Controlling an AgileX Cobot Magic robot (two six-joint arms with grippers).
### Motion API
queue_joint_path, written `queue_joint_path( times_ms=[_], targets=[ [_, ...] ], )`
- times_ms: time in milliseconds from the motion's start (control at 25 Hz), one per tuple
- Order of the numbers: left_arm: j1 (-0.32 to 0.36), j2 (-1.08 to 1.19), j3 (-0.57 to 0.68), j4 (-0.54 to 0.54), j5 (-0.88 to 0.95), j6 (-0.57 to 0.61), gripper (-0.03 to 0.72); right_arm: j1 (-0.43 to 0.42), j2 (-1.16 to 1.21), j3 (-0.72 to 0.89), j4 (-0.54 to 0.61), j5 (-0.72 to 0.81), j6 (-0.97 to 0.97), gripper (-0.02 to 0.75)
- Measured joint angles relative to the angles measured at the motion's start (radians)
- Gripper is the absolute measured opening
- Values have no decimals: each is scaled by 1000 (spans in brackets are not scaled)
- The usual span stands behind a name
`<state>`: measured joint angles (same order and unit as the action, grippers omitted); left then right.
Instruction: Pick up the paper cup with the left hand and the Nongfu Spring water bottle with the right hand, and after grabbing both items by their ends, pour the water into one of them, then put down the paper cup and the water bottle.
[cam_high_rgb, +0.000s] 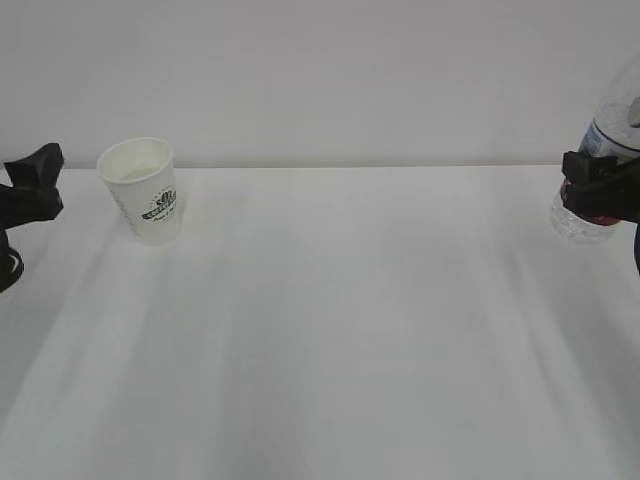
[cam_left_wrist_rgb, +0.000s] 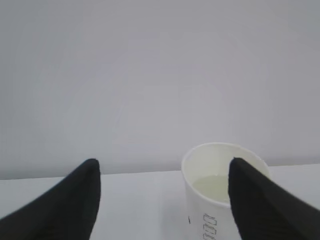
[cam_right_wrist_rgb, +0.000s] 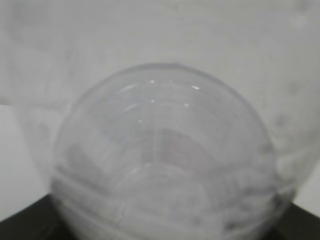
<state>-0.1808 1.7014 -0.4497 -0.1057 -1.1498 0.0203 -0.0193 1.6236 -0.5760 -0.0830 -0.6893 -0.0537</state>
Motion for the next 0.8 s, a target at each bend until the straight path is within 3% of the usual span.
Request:
queue_joint_path(
  times_ms=[200, 560, 800],
  targets=[
    [45, -9, 0, -19, 0, 2, 575, 0, 0, 0, -32, 0, 0, 491],
    [215, -9, 0, 6, 0, 4, 571, 0, 0, 0, -49, -22, 7, 491],
    [238, -9, 0, 78, 0, 0, 570, 0, 0, 0, -52, -38, 7, 491]
  ],
)
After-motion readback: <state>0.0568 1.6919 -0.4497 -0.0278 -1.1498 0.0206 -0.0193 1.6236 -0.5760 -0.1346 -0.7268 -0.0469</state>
